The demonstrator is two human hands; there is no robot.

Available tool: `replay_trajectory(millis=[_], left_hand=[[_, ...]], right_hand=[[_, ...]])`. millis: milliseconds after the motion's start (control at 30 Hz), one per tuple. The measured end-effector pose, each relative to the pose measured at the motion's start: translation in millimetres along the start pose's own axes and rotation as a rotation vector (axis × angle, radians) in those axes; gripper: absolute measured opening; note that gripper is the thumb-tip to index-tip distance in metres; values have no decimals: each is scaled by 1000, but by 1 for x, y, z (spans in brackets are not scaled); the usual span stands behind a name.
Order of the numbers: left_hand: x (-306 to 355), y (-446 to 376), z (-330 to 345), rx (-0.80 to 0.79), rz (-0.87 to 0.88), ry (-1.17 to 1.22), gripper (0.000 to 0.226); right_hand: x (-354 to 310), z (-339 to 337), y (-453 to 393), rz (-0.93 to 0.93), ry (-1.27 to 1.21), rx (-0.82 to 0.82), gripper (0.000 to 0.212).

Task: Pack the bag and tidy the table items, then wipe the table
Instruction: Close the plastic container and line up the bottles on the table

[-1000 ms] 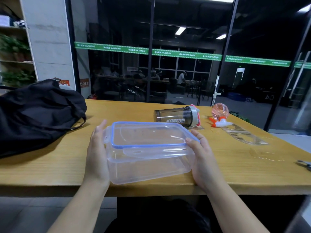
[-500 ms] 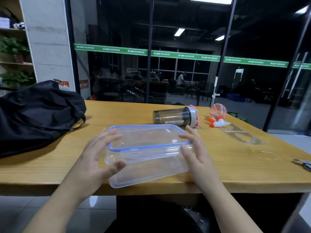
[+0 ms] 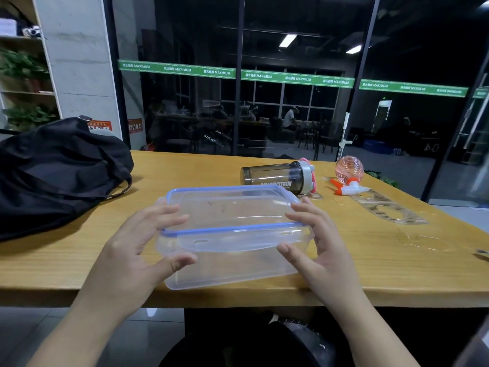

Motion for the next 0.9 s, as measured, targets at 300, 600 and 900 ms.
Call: replay_trajectory(millis=[300, 600, 900], left_hand=[[12, -1, 1, 32, 0, -108, 44], [10, -4, 6, -36, -42, -87, 34], [15, -4, 5, -25, -45, -122, 36]], right_hand=[[-3, -2, 4, -135, -21, 84, 32], [-3, -7, 11, -16, 66, 40, 40], [-3, -16, 9, 70, -58, -4, 37]])
Point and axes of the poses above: each hand's wrist, its own y-axis away from the middle knuckle, its own z-axis out of the palm, x = y × z, the point moved 2 cm from there along -y, towards the middle knuckle, and after that the axes turned 7 degrees about -x, right-handed, at the moved point
